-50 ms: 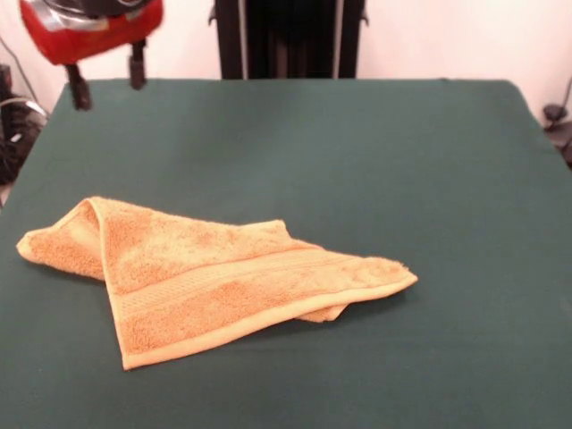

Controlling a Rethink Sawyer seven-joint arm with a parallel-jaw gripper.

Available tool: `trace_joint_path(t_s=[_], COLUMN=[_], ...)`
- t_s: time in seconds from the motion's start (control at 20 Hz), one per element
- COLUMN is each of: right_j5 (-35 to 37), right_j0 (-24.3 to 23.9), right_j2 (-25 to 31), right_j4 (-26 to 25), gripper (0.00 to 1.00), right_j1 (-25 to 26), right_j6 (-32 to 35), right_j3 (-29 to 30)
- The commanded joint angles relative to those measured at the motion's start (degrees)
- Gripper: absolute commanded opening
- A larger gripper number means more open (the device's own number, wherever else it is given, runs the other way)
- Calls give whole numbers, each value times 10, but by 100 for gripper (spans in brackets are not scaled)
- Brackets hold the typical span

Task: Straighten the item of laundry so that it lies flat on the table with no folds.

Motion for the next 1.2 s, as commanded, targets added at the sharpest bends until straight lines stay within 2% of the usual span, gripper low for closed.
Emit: trace_joint_path(t_s=[0.05,0.25,0.45,0.7,0.95,1.2], right_j5=[26,-37,-80,-168,-225,-268], right_j0=[-17,-53,-95,-181,-298,-399], right_j2=[100,127,144,199,272,333], right_j4=[-46,-81,-124,-181,-238,-301], gripper=[100,100,100,100,100,100], right_j1=[-16,-75,-124,-179,-244,-291], right_j6=[-181,-296,-380,-535,-727,-847], right_j3=[2,87,151,233,322,385])
